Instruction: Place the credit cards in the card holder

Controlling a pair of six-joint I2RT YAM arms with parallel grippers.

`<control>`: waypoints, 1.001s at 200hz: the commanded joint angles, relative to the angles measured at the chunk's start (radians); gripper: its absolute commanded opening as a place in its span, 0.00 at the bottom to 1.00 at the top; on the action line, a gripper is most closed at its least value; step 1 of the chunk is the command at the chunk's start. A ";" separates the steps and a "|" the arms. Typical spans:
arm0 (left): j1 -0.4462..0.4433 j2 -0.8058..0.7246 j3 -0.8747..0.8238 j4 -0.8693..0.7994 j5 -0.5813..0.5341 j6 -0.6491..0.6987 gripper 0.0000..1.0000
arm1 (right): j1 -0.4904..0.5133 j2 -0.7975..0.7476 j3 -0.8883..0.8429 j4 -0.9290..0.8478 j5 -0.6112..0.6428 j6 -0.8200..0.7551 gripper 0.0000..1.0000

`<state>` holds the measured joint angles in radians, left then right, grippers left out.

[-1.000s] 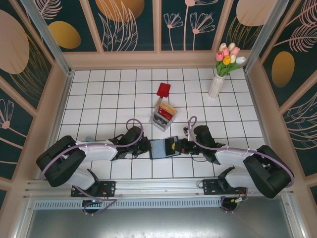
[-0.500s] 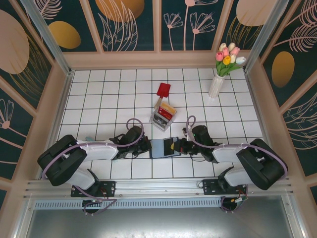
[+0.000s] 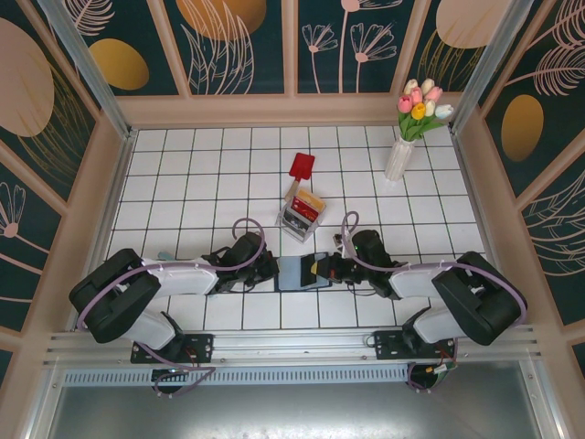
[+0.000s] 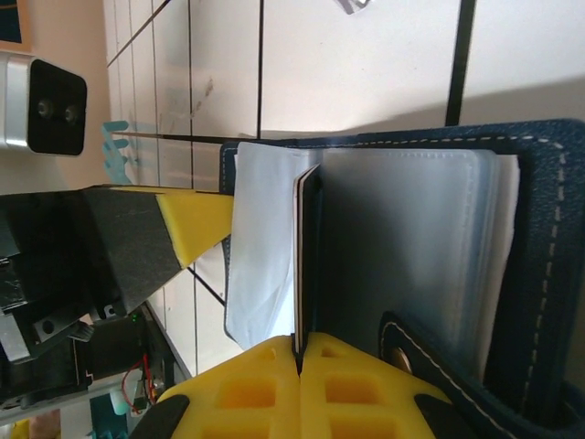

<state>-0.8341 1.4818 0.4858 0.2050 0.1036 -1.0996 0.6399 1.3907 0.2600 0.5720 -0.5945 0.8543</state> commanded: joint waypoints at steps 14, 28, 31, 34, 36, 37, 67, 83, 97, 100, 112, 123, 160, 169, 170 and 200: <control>-0.005 0.022 0.000 -0.039 -0.022 0.011 0.04 | 0.021 -0.035 0.005 0.056 -0.049 0.019 0.00; -0.006 0.015 -0.003 -0.041 -0.031 0.004 0.04 | 0.018 -0.048 -0.005 0.056 -0.051 0.018 0.00; -0.006 0.013 -0.004 -0.041 -0.032 0.004 0.04 | 0.017 -0.050 -0.007 0.055 -0.052 0.016 0.00; -0.005 0.012 -0.004 -0.041 -0.034 0.003 0.04 | 0.015 -0.051 -0.010 0.056 -0.055 0.015 0.00; -0.005 0.010 -0.004 -0.041 -0.034 0.002 0.04 | 0.013 -0.051 -0.010 0.057 -0.056 0.014 0.00; -0.006 0.010 -0.005 -0.041 -0.035 0.002 0.04 | 0.014 -0.051 -0.011 0.058 -0.057 0.015 0.00; -0.005 0.002 -0.006 -0.054 -0.044 -0.001 0.04 | 0.006 -0.082 -0.035 0.036 -0.021 0.009 0.00; -0.006 0.001 -0.007 -0.050 -0.043 -0.001 0.04 | 0.007 -0.062 -0.032 0.049 -0.032 -0.010 0.00; -0.005 0.001 -0.005 -0.047 -0.040 0.002 0.04 | 0.007 -0.038 -0.023 0.024 -0.005 -0.017 0.00; -0.005 0.000 -0.004 -0.048 -0.039 0.003 0.04 | 0.006 -0.035 -0.022 0.012 0.007 -0.020 0.00; -0.005 -0.002 -0.004 -0.055 -0.043 0.003 0.04 | 0.001 -0.031 -0.021 -0.024 0.059 -0.021 0.00; -0.005 -0.003 -0.003 -0.062 -0.050 0.003 0.05 | -0.002 -0.036 -0.029 -0.026 0.086 -0.018 0.00; -0.006 -0.009 -0.006 -0.046 -0.058 0.001 0.05 | -0.002 -0.045 -0.010 -0.057 0.082 -0.035 0.00; -0.005 -0.007 -0.007 -0.040 -0.054 0.003 0.04 | -0.002 -0.052 -0.012 -0.060 0.086 -0.039 0.00; -0.005 -0.007 -0.007 -0.039 -0.054 0.003 0.04 | -0.002 -0.052 -0.012 -0.060 0.087 -0.039 0.00; -0.005 -0.007 -0.001 -0.068 -0.057 0.010 0.04 | -0.003 -0.068 -0.013 -0.067 0.098 -0.046 0.00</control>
<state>-0.8345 1.4792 0.4858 0.2054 0.0879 -1.1000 0.6415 1.3430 0.2375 0.5335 -0.5266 0.8436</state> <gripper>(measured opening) 0.068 0.051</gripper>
